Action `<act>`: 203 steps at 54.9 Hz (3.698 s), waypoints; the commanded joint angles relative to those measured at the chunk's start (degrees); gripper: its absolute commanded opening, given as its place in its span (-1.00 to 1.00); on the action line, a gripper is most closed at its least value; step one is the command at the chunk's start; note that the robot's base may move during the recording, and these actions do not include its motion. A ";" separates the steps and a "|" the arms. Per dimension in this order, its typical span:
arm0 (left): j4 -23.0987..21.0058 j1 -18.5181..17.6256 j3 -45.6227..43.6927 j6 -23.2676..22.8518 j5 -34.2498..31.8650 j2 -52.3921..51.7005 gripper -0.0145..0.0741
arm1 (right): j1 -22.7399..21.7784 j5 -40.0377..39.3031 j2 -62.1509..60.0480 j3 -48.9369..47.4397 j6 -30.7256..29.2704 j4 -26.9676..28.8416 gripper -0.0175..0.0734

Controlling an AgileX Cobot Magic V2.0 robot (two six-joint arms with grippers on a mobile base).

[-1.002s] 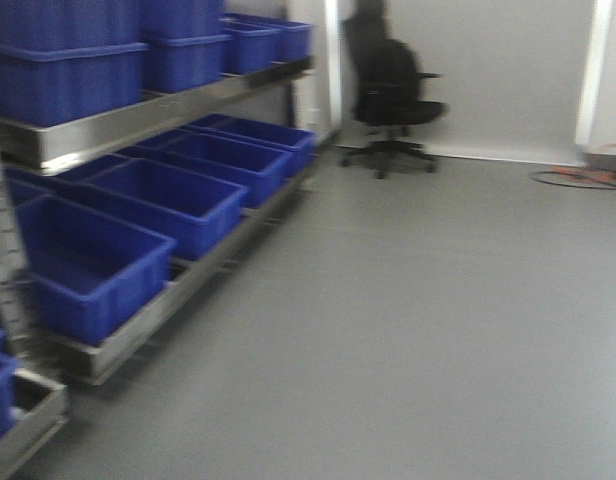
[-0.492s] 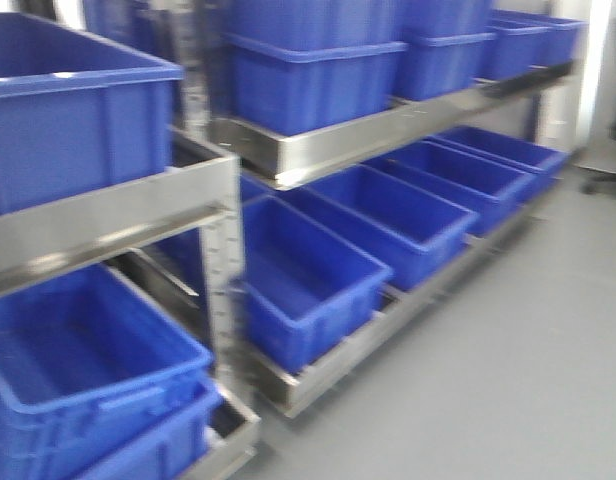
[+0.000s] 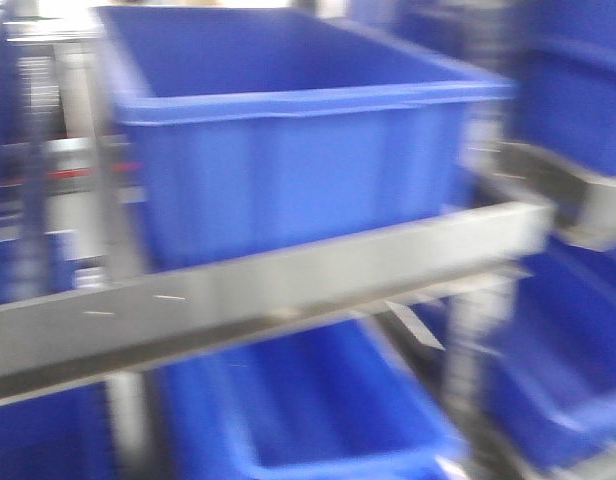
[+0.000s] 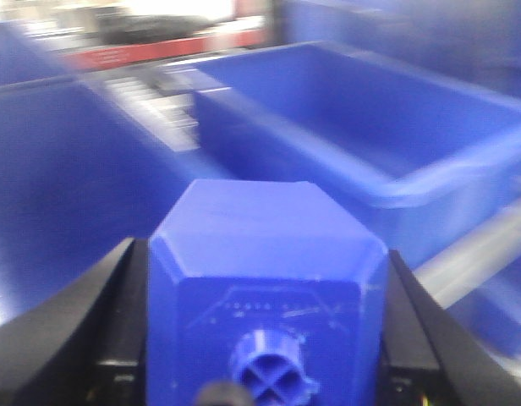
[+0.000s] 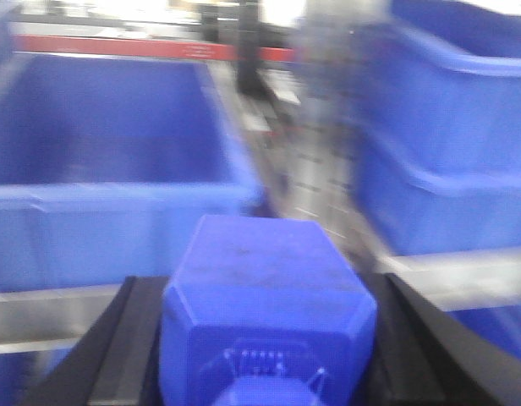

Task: Pick and sort blue part to right shelf
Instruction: 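Drive the base up to the rack of blue bins, then lower left gripper into a blue bin and open to release part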

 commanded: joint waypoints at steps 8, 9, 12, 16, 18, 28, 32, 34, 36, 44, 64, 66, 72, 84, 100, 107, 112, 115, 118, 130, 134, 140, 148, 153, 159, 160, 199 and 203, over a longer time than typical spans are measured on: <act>0.46 -0.38 -1.64 -0.30 -5.22 -1.30 -0.13 | -0.10 -5.22 0.82 -1.64 -0.52 -1.17 -0.07; 0.46 -0.26 -1.64 -0.30 -5.22 -1.30 -0.13 | -0.10 -5.22 0.82 -1.64 -0.52 -1.17 -0.07; 0.46 -0.15 -1.64 -0.30 -5.22 -1.30 -0.13 | -0.10 -5.22 0.82 -1.64 -0.52 -1.17 -0.07; 0.46 -0.15 -1.64 -0.30 -5.22 -1.30 -0.13 | -0.10 -5.22 0.82 -1.64 -0.52 -1.17 -0.07; 0.46 -0.15 -1.64 -0.30 -5.22 -1.30 -0.13 | -0.10 -5.22 0.82 -1.64 -0.52 -1.17 -0.07; 0.46 -0.15 -1.64 -0.30 -5.22 -1.30 -0.13 | -0.10 -5.22 0.82 -1.64 -0.52 -1.17 -0.07; 0.46 -0.15 -1.64 -0.30 -5.22 -1.30 -0.13 | -0.10 -5.22 0.82 -1.64 -0.52 -1.17 -0.07; 0.46 -0.15 -1.64 -0.30 -5.22 -1.30 -0.13 | -0.10 -5.22 0.82 -1.64 -0.52 -1.17 -0.07; 0.46 -0.15 -1.64 -0.30 -5.22 -1.30 -0.13 | -0.10 -5.22 0.82 -1.64 -0.52 -1.17 -0.07; 0.46 -0.15 -1.64 -0.30 -5.22 -1.30 -0.13 | -0.10 -5.22 0.82 -1.64 -0.52 -1.17 -0.07; 0.46 -0.26 -1.64 -0.30 -5.22 -1.30 -0.13 | -0.10 -5.22 0.82 -1.64 -0.52 -1.17 -0.07; 0.46 -0.26 -1.64 -0.30 -5.22 -1.30 -0.13 | -0.10 -5.22 0.82 -1.64 -0.52 -1.17 -0.07; 0.46 -0.26 -1.64 -0.30 -5.22 -1.30 -0.13 | -0.10 -5.22 0.82 -1.64 -0.52 -1.17 -0.07; 0.46 -0.26 -1.64 -0.30 -5.22 -1.30 -0.13 | -0.10 -5.22 0.82 -1.64 -0.52 -1.17 -0.07; -0.76 -0.26 -2.69 -0.30 -5.20 1.53 -0.13 | -0.10 -5.22 0.82 -1.64 -0.52 -1.17 -0.07; -3.06 -0.26 -7.11 0.06 -5.31 11.96 -0.13 | -0.10 -5.22 0.82 -1.64 -0.52 -1.17 -0.07; -4.84 -0.26 -11.80 0.18 -5.42 21.46 -0.13 | -0.10 -5.22 0.82 -1.64 -0.52 -1.17 -0.07; -6.77 -0.26 -15.33 0.18 -6.26 27.48 -0.13 | -0.10 -5.22 0.82 -1.64 -0.52 -1.17 -0.07; -9.26 -0.26 -17.92 0.18 -9.10 33.81 -0.13 | -0.10 -5.22 0.82 -1.64 -0.52 -1.17 -0.07; -12.88 -0.26 -24.95 0.18 -18.26 53.68 -0.13 | -0.10 -5.22 0.82 -1.64 -0.52 -1.17 -0.07; -12.88 -0.16 -27.64 0.18 -18.29 60.43 -0.13 | -0.10 -5.22 0.82 -1.64 -0.52 -1.17 -0.07; -12.88 -0.16 -32.22 0.18 -17.64 70.49 -0.13 | -0.10 -5.22 0.82 -1.64 -0.52 -1.17 -0.07; -12.11 -0.16 -40.62 0.18 -13.55 83.49 -0.13 | -0.10 -5.22 0.82 -1.64 -0.52 -1.17 -0.07; -11.89 -0.16 -46.49 0.18 -10.10 90.91 -0.13 | -0.10 -5.22 0.82 -1.64 -0.52 -1.17 -0.07; -10.67 -0.16 -52.09 0.18 -5.85 98.68 -0.13 | -0.10 -5.22 0.82 -1.64 -0.52 -1.17 -0.07; -10.36 -0.16 -52.95 0.18 -5.04 100.27 -0.13 | -0.10 -5.22 0.82 -1.64 -0.52 -1.17 -0.07; -10.77 2.48 -62.78 0.08 7.42 105.17 0.79 | -0.10 -5.22 0.82 -1.64 -0.52 -1.17 -0.07; -10.90 2.36 -62.78 0.08 8.32 103.11 0.76 | -0.10 -5.22 0.82 -1.64 -0.52 -1.17 -0.07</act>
